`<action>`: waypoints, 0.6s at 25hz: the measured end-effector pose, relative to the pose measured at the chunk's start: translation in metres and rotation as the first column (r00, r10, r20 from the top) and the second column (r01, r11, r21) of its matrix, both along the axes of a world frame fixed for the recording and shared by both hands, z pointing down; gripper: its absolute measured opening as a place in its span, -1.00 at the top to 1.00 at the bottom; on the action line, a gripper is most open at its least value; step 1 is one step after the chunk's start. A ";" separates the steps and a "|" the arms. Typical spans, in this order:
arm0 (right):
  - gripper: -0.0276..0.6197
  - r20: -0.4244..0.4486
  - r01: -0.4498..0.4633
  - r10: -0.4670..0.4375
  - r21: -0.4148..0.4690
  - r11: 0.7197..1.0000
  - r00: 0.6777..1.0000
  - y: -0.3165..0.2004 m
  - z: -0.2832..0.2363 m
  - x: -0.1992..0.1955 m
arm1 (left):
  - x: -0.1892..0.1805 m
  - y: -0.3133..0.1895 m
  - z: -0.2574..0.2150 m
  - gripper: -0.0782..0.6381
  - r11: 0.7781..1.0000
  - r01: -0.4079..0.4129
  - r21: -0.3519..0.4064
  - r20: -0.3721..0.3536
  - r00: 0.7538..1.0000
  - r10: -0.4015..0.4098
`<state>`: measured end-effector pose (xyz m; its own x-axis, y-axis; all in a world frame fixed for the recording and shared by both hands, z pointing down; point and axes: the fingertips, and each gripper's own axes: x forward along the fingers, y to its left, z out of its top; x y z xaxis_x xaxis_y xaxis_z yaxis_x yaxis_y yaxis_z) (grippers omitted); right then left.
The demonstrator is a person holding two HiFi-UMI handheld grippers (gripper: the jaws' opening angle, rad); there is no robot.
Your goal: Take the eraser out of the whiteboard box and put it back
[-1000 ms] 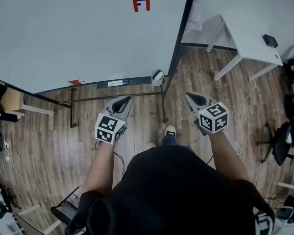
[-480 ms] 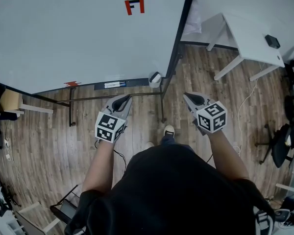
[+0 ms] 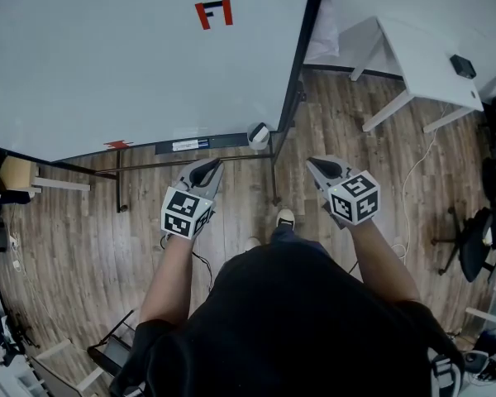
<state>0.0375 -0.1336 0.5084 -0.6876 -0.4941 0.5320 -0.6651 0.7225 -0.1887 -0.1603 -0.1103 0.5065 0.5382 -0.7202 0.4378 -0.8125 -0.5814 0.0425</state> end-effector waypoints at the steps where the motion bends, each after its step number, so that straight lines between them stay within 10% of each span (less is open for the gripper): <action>1: 0.92 -0.002 0.003 -0.003 -0.004 1.000 1.000 0.000 0.003 0.000 | 0.001 -0.003 0.002 0.73 1.000 -0.001 -0.003 0.000 1.000 0.001; 15: 0.92 -0.006 0.006 -0.006 -0.043 0.999 1.000 -0.018 0.020 0.010 | 0.031 -0.036 0.021 0.68 0.998 -0.049 -0.044 0.001 0.999 0.050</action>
